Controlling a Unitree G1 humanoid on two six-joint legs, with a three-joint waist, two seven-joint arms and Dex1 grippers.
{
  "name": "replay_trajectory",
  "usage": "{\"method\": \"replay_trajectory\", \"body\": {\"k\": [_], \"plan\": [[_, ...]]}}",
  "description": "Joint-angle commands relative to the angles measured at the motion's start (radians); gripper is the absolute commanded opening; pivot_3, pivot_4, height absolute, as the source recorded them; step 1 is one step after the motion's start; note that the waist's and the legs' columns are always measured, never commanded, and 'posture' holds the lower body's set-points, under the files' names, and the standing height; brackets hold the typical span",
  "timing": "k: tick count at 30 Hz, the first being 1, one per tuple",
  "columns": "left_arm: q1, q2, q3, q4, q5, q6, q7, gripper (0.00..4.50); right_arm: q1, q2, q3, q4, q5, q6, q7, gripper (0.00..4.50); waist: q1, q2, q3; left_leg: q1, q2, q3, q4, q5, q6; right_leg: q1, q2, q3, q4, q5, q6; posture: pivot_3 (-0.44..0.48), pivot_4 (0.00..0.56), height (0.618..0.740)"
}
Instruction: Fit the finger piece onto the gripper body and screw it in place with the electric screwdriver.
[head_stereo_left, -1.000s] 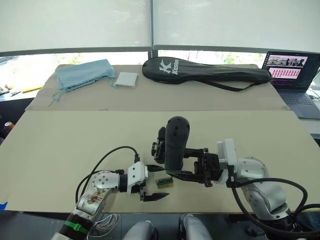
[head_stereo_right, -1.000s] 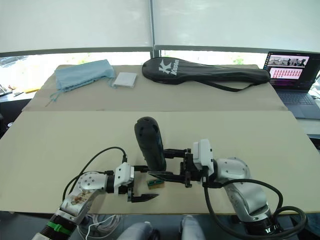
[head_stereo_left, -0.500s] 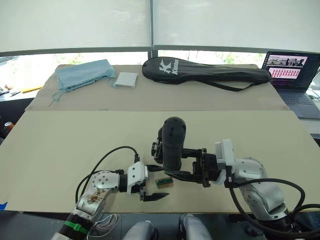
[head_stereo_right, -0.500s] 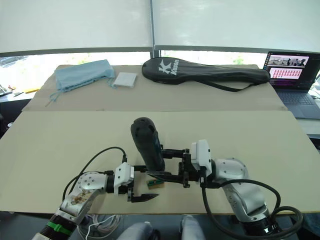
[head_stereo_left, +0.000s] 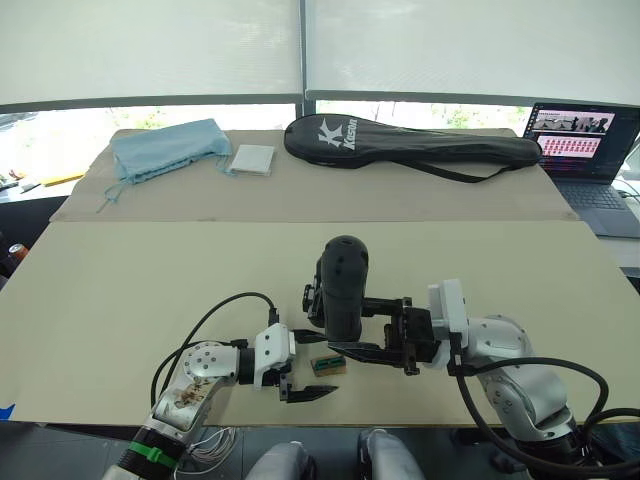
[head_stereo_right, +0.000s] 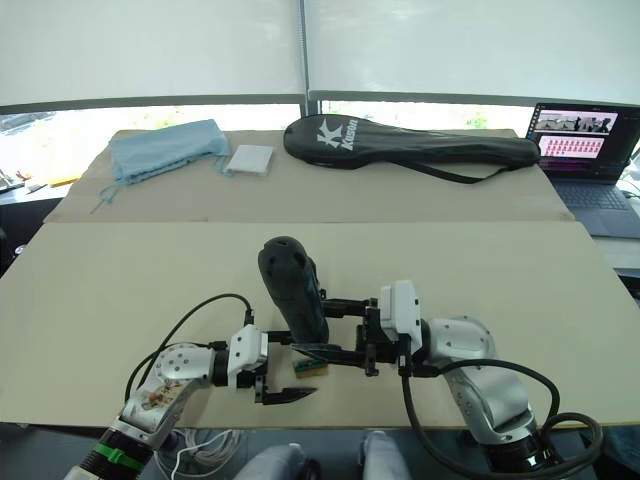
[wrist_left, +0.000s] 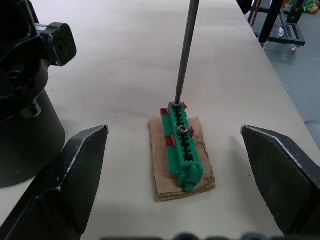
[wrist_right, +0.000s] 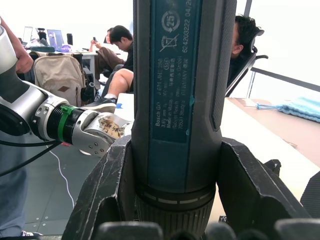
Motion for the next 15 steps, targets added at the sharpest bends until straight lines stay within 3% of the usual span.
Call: {"method": "replay_trajectory", "body": {"k": [1,15], "plan": [[0.016,-0.004,-0.003,0.027,-0.005,0.021,0.012,4.50,-0.009,0.002,-0.017,-0.032,0.026,-0.021,0.003,1.90,0.000,0.000,0.000,0.000,0.000,0.000,0.000,0.000,0.000,0.000,0.000,0.000,0.000,0.000,0.000,0.000,0.150,0.740],[0.026,0.010,0.041,0.011,-0.068,0.002,-0.012,4.50,-0.037,-0.012,-0.038,-0.065,0.071,-0.001,0.001,1.90,-0.009,0.000,0.000,0.000,0.000,0.000,0.000,0.000,0.000,-0.001,0.000,0.000,0.000,0.000,0.000,0.000,0.150,0.740]]}}
